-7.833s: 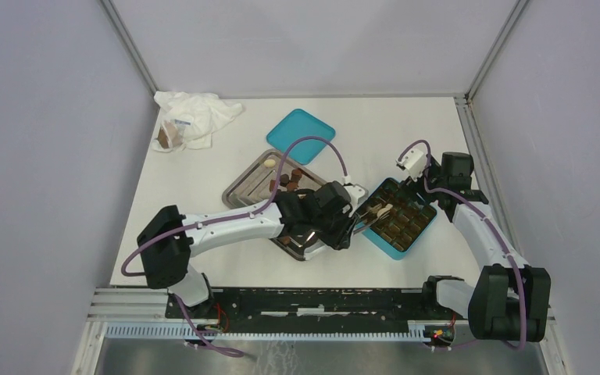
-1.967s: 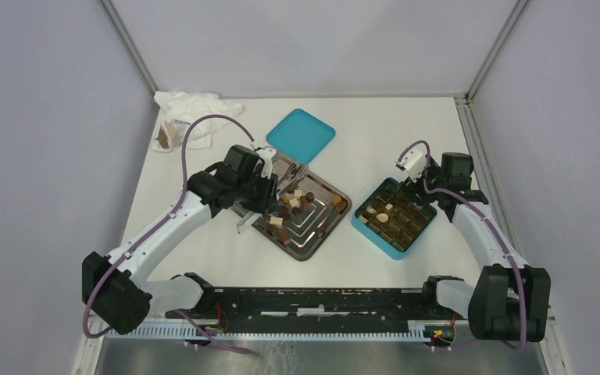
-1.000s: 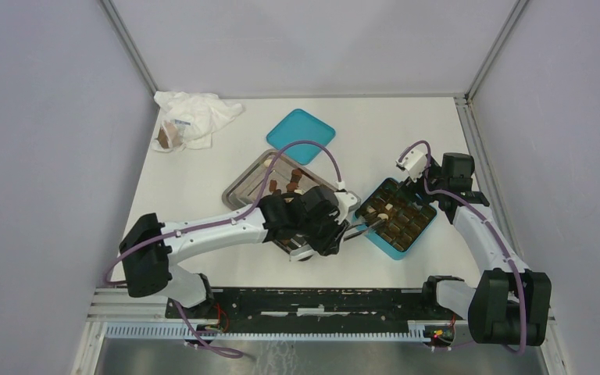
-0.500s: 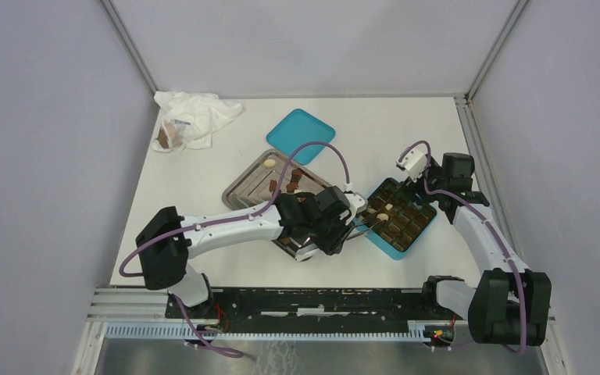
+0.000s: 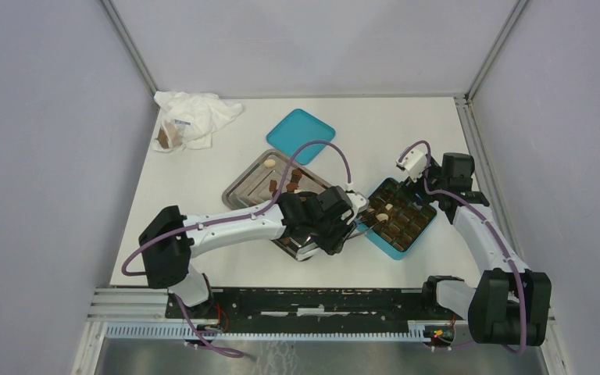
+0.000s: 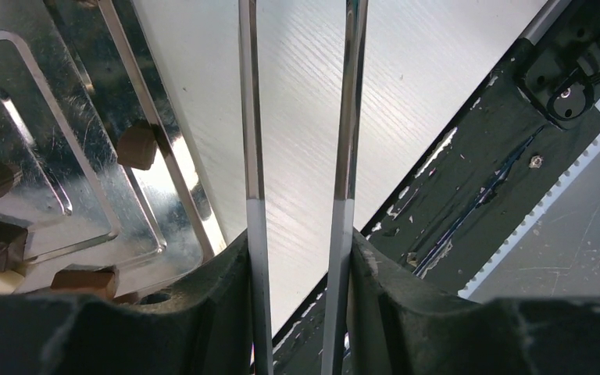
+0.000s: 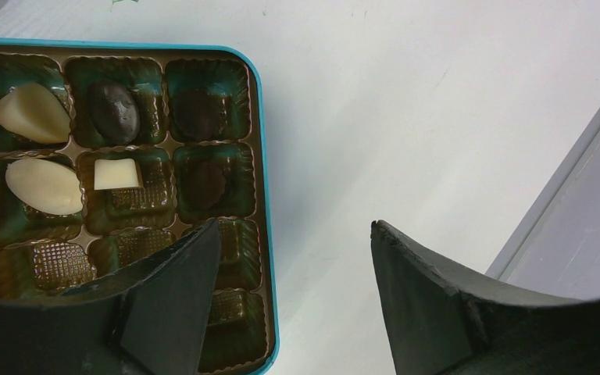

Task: Pack the chocolate
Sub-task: Place the fake chocolate in the packing box, then adjust the packing box at the center of the board, then pick up the fake chocolate from the plate.

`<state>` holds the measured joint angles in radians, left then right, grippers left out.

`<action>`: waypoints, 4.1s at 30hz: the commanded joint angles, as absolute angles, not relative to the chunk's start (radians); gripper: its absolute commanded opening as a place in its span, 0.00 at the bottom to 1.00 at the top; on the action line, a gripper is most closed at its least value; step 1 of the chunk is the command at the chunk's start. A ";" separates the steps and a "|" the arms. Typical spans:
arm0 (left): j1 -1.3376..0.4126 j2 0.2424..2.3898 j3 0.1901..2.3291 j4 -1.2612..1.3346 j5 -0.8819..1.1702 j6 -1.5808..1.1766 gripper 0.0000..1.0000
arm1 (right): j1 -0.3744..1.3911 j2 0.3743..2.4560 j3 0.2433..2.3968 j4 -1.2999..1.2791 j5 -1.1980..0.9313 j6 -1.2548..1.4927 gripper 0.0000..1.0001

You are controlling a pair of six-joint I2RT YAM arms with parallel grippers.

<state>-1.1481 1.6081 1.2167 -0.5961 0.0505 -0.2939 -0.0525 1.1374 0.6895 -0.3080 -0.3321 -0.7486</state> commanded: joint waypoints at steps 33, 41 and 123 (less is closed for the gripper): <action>-1.074 1.202 0.981 -0.518 -0.175 -0.341 0.31 | -0.163 1.340 0.788 -0.381 -0.406 -0.740 0.63; -1.065 1.141 0.928 -0.508 -0.170 -0.354 0.31 | -0.136 1.434 0.821 -0.430 -0.408 -0.812 0.38; -0.636 1.459 1.219 -0.821 -0.074 -0.202 0.38 | -0.120 1.095 0.755 -0.330 -0.894 -0.584 0.97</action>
<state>-0.6754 1.4334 1.1419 -0.8253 -0.1093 -0.2760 -0.1246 1.1114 0.7490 -0.3531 -0.8898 -0.5953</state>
